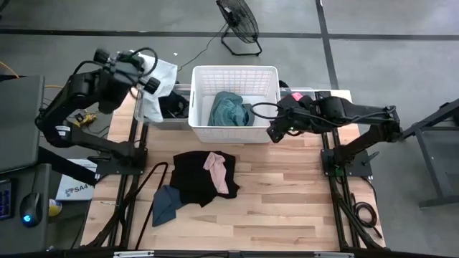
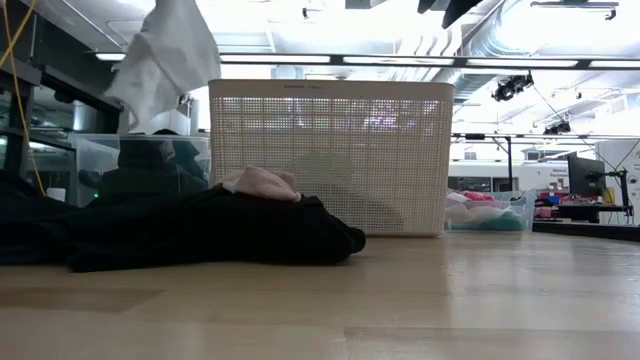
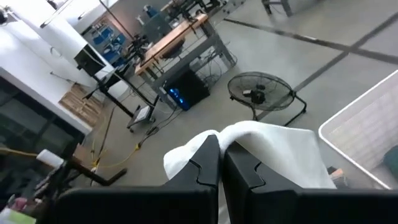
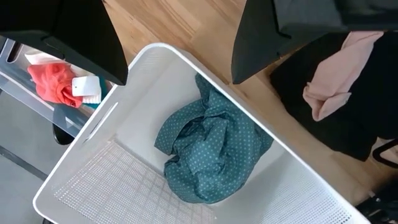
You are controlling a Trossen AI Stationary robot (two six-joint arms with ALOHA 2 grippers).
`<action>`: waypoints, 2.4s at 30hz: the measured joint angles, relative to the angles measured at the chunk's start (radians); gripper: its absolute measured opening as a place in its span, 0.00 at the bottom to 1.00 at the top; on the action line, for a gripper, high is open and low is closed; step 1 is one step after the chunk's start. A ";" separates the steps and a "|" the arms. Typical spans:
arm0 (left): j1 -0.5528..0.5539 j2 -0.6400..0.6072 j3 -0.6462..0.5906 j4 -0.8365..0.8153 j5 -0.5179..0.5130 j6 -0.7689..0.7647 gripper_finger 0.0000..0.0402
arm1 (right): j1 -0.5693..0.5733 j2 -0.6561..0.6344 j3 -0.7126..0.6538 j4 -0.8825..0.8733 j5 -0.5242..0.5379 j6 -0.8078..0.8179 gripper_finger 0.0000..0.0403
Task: Pick & Place Cloths
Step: Put the white boxers into the left transparent bin
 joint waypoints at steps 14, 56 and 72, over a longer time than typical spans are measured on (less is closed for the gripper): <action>0.306 0.034 -0.065 0.337 0.262 0.313 0.00 | -0.019 0.000 0.000 0.006 -0.007 0.006 0.69; 0.493 0.053 -0.648 0.034 0.762 -0.459 0.00 | -0.019 0.000 0.000 0.004 -0.029 0.004 0.69; 0.749 0.065 -0.912 0.331 1.049 -0.378 0.00 | -0.019 0.000 0.000 0.004 -0.030 0.021 0.69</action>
